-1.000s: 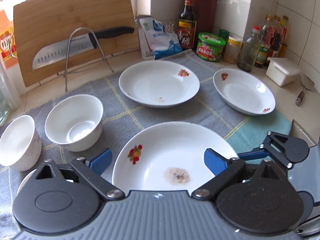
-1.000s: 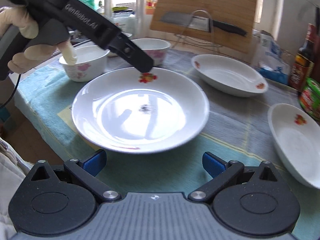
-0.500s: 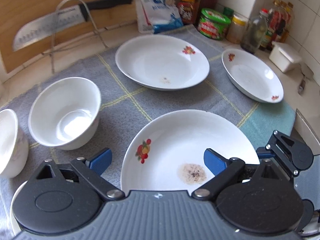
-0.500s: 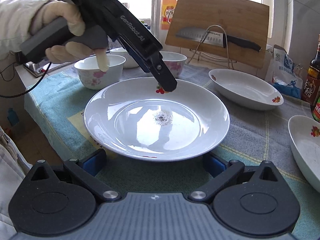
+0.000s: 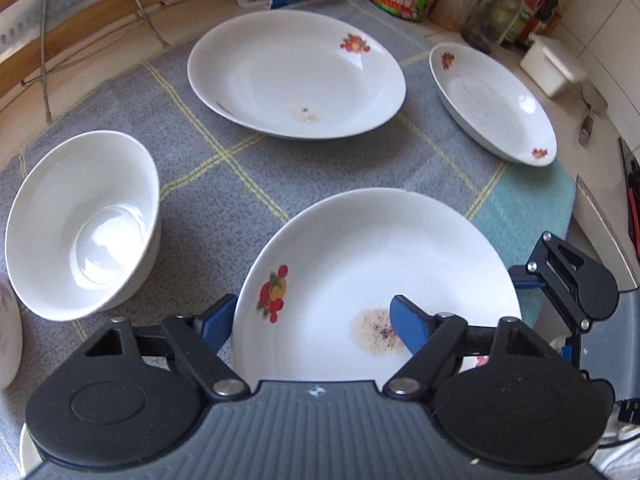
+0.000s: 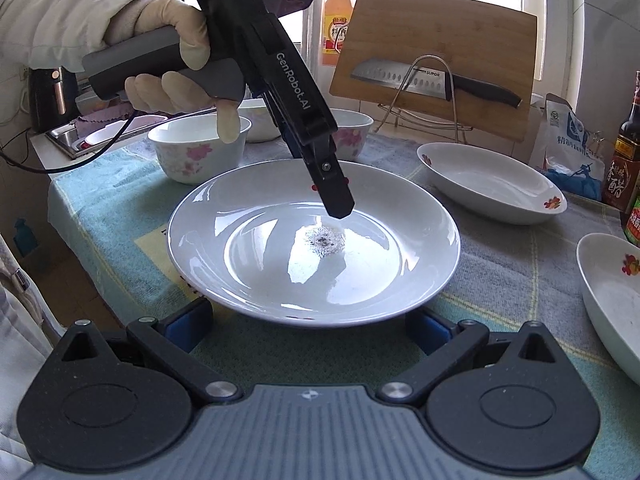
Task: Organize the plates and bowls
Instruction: 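Lower the held plate with the left gripper onto another flowered white plate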
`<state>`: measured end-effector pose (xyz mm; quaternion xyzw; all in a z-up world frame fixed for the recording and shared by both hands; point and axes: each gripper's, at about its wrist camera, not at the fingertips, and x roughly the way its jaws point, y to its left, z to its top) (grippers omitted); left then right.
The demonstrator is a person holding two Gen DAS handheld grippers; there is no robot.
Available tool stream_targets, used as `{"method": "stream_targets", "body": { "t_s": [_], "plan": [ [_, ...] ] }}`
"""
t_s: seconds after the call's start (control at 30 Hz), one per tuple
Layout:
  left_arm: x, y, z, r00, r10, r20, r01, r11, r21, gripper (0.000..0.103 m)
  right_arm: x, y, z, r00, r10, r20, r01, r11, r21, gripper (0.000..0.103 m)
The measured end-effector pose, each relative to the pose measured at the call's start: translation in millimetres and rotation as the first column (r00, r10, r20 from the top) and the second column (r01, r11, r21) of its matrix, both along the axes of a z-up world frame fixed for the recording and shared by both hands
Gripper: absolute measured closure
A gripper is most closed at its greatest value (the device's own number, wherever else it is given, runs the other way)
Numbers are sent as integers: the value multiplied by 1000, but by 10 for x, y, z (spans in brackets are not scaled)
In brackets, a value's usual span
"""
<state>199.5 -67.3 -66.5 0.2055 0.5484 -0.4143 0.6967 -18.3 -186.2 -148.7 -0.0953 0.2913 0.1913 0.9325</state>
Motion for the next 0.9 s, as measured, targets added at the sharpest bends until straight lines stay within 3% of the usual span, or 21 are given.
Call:
{"method": "stream_targets", "body": {
  "t_s": [0.13, 0.9],
  "plan": [
    [57, -20, -14, 999, -15, -31, 16, 1000, 15, 29, 12, 1, 0, 1000, -8, -1, 8, 1000, 0, 0],
    [125, -102, -53, 994, -85, -64, 88, 995, 42, 29, 131, 65, 71, 996, -26, -90, 21, 999, -47, 0]
  ]
}}
